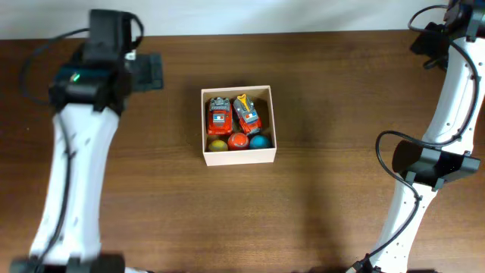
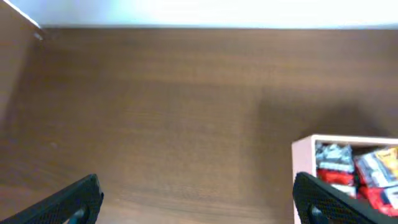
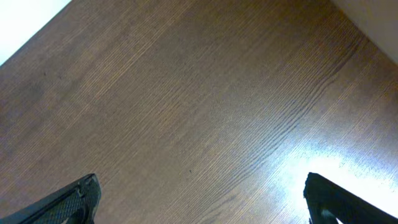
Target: Pack container
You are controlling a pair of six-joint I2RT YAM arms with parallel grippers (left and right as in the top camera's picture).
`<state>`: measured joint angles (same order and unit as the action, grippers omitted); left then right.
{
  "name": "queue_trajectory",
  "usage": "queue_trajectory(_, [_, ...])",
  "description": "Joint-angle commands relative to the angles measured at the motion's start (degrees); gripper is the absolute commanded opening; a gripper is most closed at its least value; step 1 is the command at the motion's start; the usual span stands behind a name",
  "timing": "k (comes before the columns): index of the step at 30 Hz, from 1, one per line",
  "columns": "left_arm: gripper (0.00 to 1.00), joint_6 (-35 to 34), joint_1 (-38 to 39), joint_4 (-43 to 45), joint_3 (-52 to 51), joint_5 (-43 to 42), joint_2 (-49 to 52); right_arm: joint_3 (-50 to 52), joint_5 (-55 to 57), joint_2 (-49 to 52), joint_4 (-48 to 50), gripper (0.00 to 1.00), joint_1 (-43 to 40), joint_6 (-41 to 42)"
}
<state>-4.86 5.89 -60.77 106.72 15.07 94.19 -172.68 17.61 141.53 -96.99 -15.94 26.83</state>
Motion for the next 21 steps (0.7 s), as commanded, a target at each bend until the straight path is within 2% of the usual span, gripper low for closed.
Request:
queue_trajectory(1, [0.99,1.90,-1.79,5.16,-6.47,0.09,-11.15,-0.85,1.05,-1.66,-0.31,0.99,-0.22,0.48])
queue_trajectory(8, [0.99,1.90,-3.61,21.42,-26.25,-4.76,-27.23,-0.85,1.05,-1.66,-0.33,0.98,-0.22,0.48])
queue_trajectory(11, [0.99,1.88,-3.61,31.43,-39.41,-4.85,-36.17,-0.85,1.05,-1.66,-0.31,0.99,-0.22,0.48])
queue_trajectory(21, [0.99,1.90,-3.61,54.62,-73.53,-6.73,-59.32,-0.85,1.05,-1.66,-0.31,0.99,-0.22,0.48])
